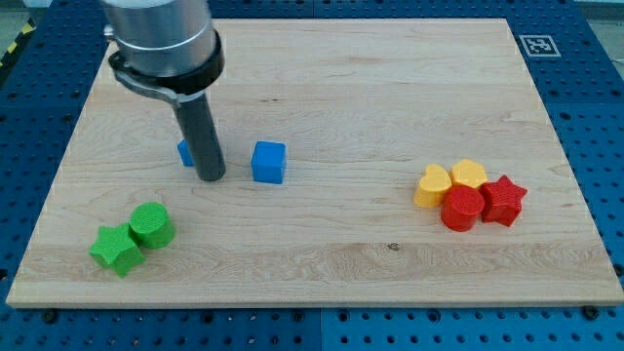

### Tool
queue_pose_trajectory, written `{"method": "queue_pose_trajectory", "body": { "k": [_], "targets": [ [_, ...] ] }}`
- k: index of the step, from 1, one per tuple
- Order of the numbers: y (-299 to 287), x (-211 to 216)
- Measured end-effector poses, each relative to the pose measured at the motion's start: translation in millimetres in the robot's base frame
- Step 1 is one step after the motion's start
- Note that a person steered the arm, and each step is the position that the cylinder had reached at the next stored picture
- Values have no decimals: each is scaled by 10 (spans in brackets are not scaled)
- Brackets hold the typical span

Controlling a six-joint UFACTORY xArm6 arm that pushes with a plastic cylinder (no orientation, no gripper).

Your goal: Push the blue cube diagonally top right to the yellow hexagon

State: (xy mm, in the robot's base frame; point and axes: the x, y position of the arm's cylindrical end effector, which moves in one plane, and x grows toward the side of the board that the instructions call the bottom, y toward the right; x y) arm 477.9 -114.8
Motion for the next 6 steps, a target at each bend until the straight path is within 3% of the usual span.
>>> {"method": "queue_pose_trajectory", "body": {
  "k": [3,6],
  "targets": [
    [152,-31],
    [917,-37]
  ]
}}
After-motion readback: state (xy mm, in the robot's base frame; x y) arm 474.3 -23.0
